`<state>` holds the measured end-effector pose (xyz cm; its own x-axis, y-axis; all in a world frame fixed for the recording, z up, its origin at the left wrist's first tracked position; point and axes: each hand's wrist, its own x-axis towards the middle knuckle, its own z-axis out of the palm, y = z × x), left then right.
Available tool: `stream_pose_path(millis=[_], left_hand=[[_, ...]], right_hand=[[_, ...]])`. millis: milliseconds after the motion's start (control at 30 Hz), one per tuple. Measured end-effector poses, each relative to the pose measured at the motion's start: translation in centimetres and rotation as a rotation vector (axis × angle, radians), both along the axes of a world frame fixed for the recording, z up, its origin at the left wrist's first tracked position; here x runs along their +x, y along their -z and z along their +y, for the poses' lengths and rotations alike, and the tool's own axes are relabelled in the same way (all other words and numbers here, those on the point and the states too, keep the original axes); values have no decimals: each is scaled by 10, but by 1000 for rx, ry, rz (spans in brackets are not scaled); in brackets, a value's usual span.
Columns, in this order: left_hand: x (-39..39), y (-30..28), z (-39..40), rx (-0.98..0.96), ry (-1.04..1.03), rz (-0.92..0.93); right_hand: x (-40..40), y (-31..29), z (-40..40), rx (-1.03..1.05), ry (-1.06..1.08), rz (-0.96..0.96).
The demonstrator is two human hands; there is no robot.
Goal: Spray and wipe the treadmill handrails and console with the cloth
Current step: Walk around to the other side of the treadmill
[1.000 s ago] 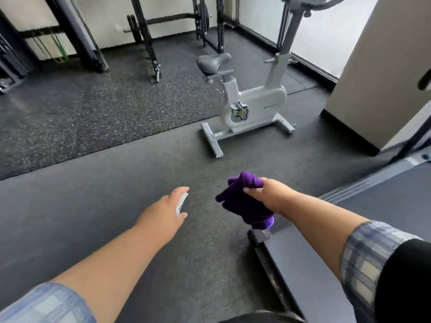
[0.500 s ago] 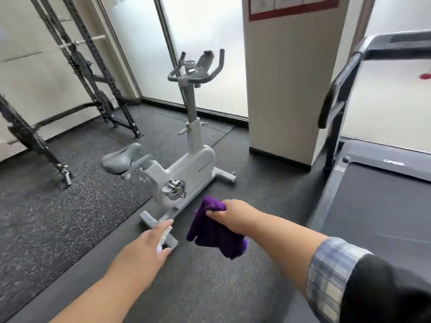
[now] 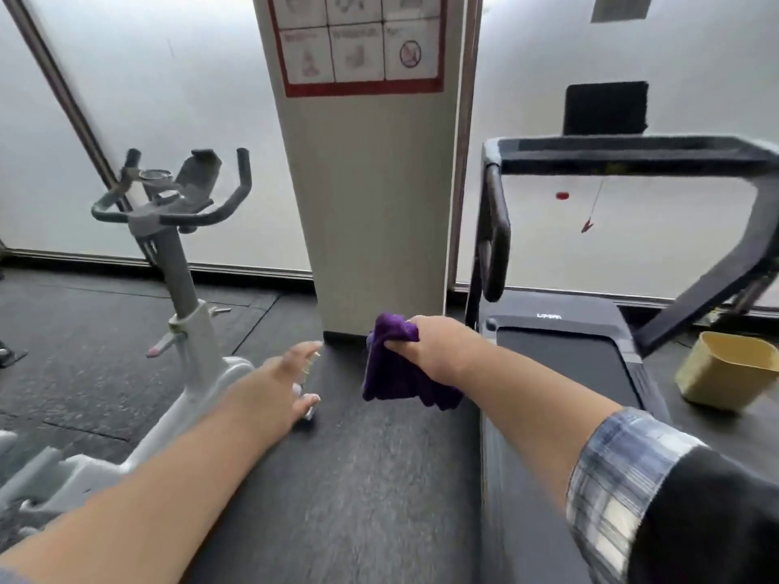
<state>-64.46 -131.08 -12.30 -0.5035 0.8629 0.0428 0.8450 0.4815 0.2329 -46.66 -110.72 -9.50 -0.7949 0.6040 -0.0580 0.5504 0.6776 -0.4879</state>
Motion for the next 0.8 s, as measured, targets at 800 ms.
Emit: stream_pose_path(millis=[800], left_hand=[[-146, -40, 386, 229, 782, -356]], right_hand=[[-90, -21, 182, -55, 707, 624]])
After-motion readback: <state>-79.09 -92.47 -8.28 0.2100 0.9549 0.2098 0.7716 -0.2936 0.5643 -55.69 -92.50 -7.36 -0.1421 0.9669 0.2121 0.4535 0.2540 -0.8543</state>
